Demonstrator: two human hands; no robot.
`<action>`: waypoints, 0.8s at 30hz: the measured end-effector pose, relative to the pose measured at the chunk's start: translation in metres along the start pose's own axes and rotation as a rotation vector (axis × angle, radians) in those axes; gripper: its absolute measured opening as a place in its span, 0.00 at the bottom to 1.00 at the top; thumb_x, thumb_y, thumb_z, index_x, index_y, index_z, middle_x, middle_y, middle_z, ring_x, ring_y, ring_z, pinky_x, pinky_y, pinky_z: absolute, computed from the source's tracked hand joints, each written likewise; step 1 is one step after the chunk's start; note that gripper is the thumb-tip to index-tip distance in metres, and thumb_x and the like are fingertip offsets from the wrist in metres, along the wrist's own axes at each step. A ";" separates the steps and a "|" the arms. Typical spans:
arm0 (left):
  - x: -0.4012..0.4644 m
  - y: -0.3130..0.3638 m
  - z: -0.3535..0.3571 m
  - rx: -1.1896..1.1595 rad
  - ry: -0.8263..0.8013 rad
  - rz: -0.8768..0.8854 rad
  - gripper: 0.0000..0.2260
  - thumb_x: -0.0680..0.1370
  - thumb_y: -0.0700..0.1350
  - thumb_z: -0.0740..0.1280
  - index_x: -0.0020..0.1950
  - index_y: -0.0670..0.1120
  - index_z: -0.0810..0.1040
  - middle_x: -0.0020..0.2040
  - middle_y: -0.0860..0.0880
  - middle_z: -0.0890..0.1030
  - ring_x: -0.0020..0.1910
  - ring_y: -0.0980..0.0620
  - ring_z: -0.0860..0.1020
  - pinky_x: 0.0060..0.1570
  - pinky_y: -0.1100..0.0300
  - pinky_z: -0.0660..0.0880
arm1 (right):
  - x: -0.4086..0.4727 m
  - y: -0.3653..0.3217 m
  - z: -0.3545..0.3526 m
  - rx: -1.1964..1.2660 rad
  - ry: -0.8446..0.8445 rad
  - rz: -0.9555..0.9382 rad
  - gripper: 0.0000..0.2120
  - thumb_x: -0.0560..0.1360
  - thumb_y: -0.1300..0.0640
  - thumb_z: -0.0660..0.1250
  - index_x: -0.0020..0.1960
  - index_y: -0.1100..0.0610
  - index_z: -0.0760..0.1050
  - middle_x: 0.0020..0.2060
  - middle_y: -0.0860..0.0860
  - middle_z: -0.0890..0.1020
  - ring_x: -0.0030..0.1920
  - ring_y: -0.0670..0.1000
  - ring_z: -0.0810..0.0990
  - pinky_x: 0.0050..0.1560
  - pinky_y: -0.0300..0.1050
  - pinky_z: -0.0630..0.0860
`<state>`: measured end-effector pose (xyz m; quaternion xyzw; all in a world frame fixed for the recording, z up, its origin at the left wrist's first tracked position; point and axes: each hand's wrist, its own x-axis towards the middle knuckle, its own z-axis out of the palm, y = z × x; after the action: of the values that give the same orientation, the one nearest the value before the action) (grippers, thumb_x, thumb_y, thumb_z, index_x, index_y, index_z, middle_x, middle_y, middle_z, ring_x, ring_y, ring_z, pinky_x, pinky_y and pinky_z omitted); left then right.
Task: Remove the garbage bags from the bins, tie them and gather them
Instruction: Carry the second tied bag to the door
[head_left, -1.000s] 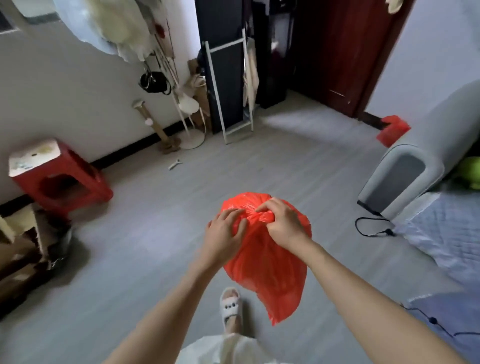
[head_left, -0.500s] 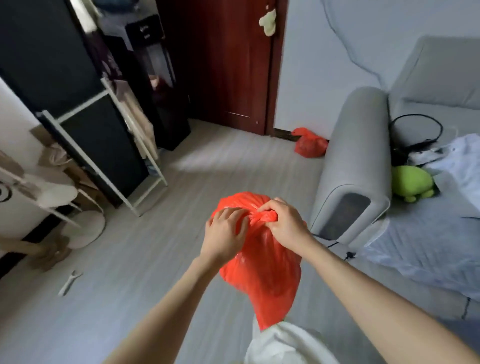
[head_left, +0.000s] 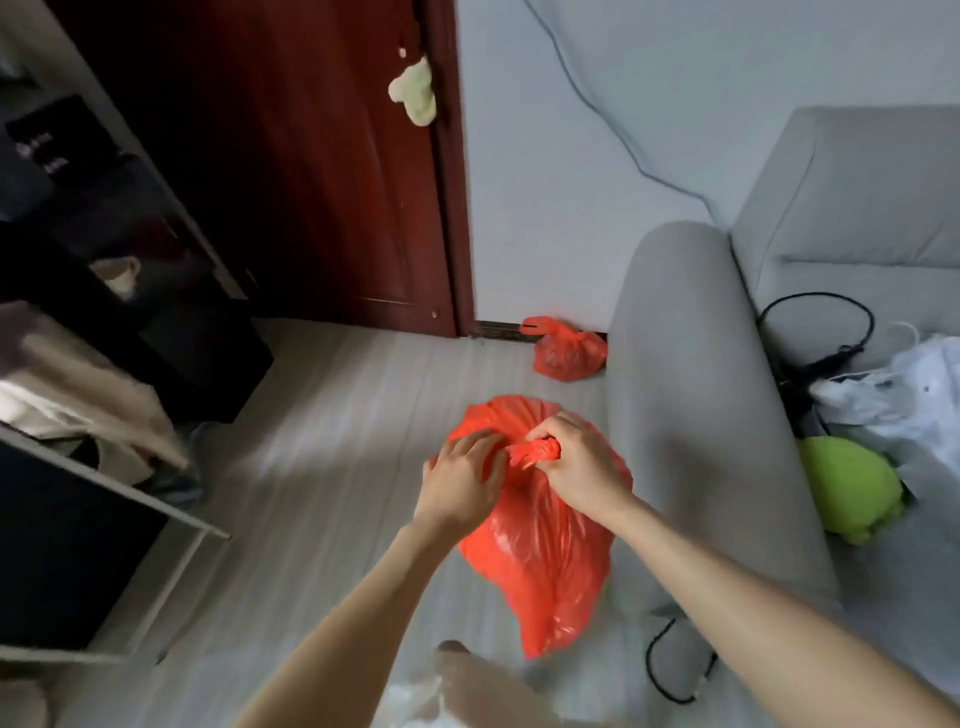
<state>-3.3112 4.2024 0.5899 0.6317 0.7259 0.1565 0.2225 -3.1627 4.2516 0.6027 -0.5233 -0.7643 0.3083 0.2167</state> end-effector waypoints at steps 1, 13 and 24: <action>0.032 -0.002 -0.001 0.008 -0.008 0.017 0.16 0.79 0.51 0.56 0.66 0.53 0.70 0.69 0.55 0.71 0.67 0.50 0.68 0.64 0.49 0.65 | 0.028 0.006 -0.001 0.004 0.006 0.024 0.11 0.67 0.68 0.69 0.48 0.60 0.78 0.48 0.56 0.79 0.51 0.54 0.78 0.47 0.30 0.63; 0.433 -0.053 0.077 0.095 -0.237 0.099 0.18 0.79 0.50 0.55 0.69 0.53 0.66 0.72 0.52 0.65 0.72 0.52 0.60 0.71 0.52 0.55 | 0.347 0.169 0.062 0.058 0.070 0.494 0.09 0.67 0.67 0.65 0.45 0.57 0.76 0.46 0.55 0.79 0.48 0.56 0.78 0.51 0.49 0.72; 0.636 -0.158 0.289 0.186 -0.454 0.026 0.22 0.78 0.48 0.56 0.72 0.51 0.59 0.73 0.50 0.64 0.72 0.50 0.61 0.70 0.52 0.56 | 0.529 0.433 0.214 0.045 0.197 1.001 0.09 0.70 0.62 0.64 0.49 0.60 0.73 0.49 0.61 0.79 0.52 0.61 0.77 0.48 0.49 0.71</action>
<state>-3.3603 4.7906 0.1834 0.6779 0.6602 -0.0543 0.3187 -3.2038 4.8069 0.1513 -0.8470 -0.3891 0.3400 0.1248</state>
